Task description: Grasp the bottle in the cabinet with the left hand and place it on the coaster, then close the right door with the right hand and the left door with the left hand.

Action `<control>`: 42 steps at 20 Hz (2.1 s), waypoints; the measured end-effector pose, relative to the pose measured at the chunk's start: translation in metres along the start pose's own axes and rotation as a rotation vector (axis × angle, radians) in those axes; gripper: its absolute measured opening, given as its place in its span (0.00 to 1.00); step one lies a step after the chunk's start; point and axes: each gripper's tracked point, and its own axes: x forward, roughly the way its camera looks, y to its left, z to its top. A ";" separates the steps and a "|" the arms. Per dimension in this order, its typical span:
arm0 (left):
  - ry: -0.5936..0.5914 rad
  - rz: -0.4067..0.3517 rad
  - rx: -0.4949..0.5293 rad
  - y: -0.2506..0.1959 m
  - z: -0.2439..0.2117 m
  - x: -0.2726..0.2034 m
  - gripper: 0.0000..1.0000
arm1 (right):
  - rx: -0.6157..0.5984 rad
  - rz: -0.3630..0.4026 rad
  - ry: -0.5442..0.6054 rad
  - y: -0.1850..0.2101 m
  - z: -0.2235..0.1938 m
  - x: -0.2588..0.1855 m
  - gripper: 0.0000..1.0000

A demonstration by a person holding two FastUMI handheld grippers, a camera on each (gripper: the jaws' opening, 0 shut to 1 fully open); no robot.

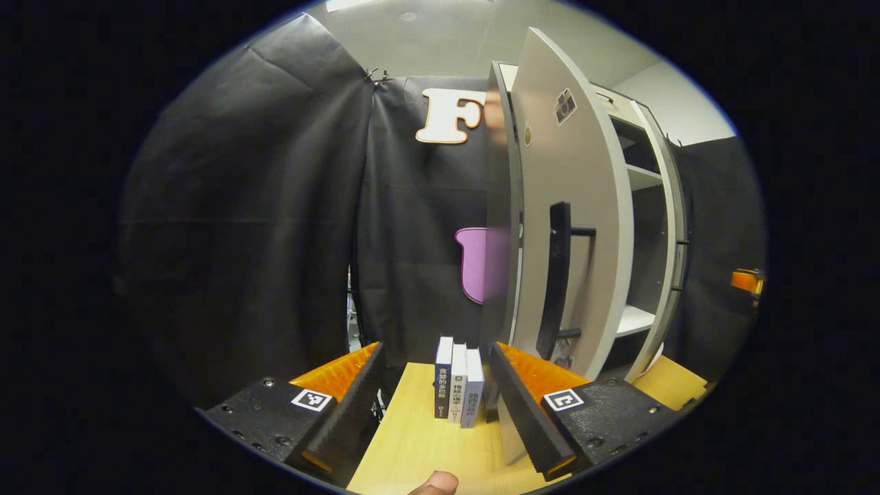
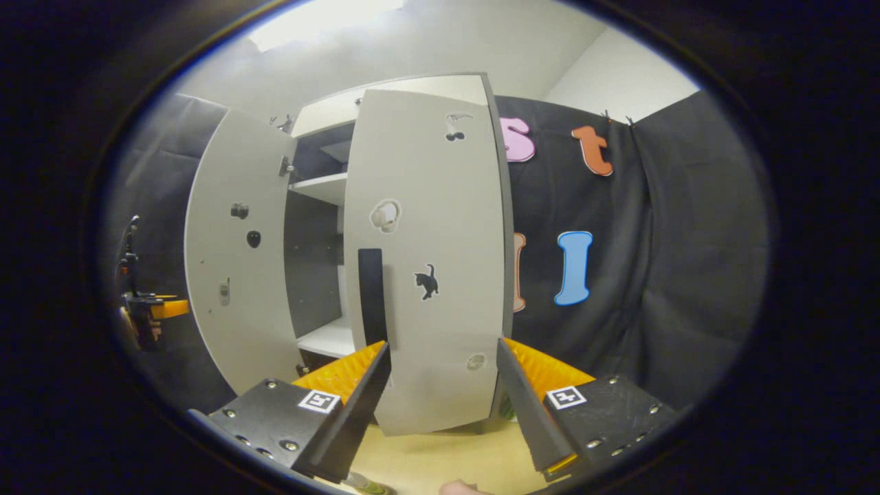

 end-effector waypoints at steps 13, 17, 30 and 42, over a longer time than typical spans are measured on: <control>-0.030 0.046 0.072 -0.020 0.052 0.034 0.88 | 0.017 -0.109 -0.015 -0.062 -0.022 -0.145 0.94; 0.014 0.085 0.001 -0.033 0.043 0.032 0.89 | 0.050 -0.141 -0.015 -0.084 -0.030 -0.170 0.94; 0.042 0.095 -0.005 -0.054 0.042 0.027 0.90 | 0.047 -0.118 -0.018 -0.071 -0.025 -0.148 0.94; 0.051 0.023 -0.027 -0.084 0.040 0.030 0.90 | 0.002 -0.051 -0.027 -0.031 -0.013 -0.103 0.94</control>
